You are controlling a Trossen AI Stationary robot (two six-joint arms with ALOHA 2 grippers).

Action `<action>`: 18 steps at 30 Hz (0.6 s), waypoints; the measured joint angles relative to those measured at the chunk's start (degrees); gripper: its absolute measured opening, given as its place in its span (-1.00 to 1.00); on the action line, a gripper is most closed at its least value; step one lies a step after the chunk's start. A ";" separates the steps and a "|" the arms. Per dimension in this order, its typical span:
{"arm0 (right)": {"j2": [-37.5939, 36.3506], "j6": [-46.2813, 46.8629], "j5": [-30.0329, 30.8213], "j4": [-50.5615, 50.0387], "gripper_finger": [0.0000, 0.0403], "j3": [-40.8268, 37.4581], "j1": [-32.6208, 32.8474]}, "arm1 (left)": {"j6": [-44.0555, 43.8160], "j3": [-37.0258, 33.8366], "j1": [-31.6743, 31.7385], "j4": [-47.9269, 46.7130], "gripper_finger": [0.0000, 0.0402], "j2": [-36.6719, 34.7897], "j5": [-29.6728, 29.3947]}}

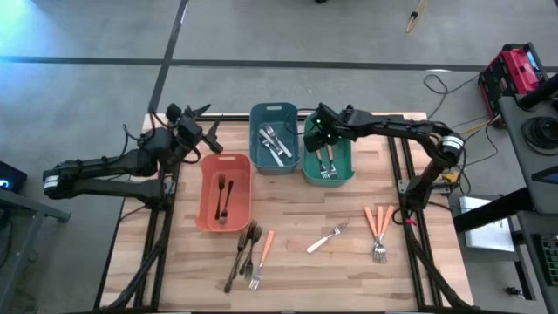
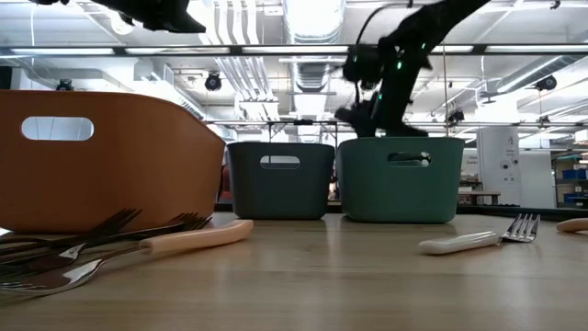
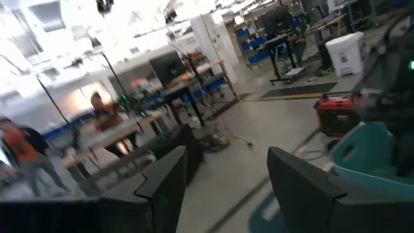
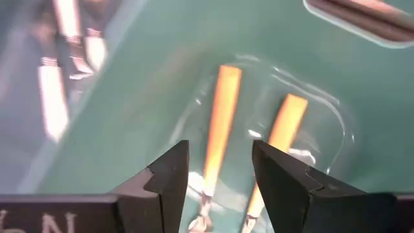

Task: Sort silverware by color (type)
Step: Put the white fork into the blue bin

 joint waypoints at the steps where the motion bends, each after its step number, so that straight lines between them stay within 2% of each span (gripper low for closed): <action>1: -1.18 -0.49 0.00 -0.01 -0.20 0.05 0.63 | -2.33 0.00 -0.25 -1.39 -0.01 0.00 0.50; 5: -6.46 -1.59 0.07 -0.01 -0.23 0.08 3.82 | -12.65 0.00 -2.07 -6.41 -0.01 0.20 8.82; 10: -13.12 -3.71 0.12 0.07 -0.28 0.08 9.75 | -23.39 0.00 -6.56 -5.12 -0.03 2.08 20.60; 13: -16.45 -4.99 0.18 0.04 -0.30 0.06 14.09 | -26.34 0.00 -10.89 -3.92 -0.05 4.09 21.67; 18: -20.51 -7.12 0.11 -0.06 -0.33 0.06 21.58 | -30.00 0.00 -17.98 1.06 -0.09 8.21 19.56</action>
